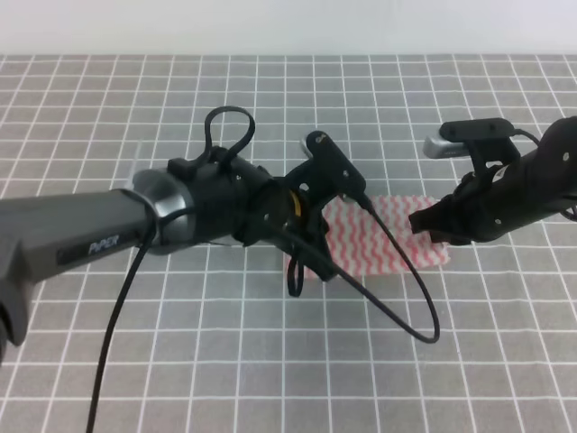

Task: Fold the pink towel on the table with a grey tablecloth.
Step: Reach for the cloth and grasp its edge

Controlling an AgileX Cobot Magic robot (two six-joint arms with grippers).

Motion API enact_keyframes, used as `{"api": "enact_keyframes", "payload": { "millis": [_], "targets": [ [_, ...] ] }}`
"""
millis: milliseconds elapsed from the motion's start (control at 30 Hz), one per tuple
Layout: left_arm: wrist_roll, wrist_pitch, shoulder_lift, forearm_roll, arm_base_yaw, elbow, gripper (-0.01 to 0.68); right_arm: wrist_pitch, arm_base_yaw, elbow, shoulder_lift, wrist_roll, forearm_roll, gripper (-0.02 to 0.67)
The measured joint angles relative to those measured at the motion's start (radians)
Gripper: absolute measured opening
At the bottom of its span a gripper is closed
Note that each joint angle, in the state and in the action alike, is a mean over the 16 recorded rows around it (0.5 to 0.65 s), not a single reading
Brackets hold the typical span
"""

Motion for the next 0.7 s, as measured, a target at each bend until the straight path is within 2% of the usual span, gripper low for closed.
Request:
{"api": "enact_keyframes", "payload": {
  "millis": [700],
  "targets": [
    [0.066, -0.015, 0.060, -0.002, 0.022, -0.052, -0.002, -0.117, 0.000, -0.001, 0.047, 0.000, 0.002, -0.016]
  ]
}}
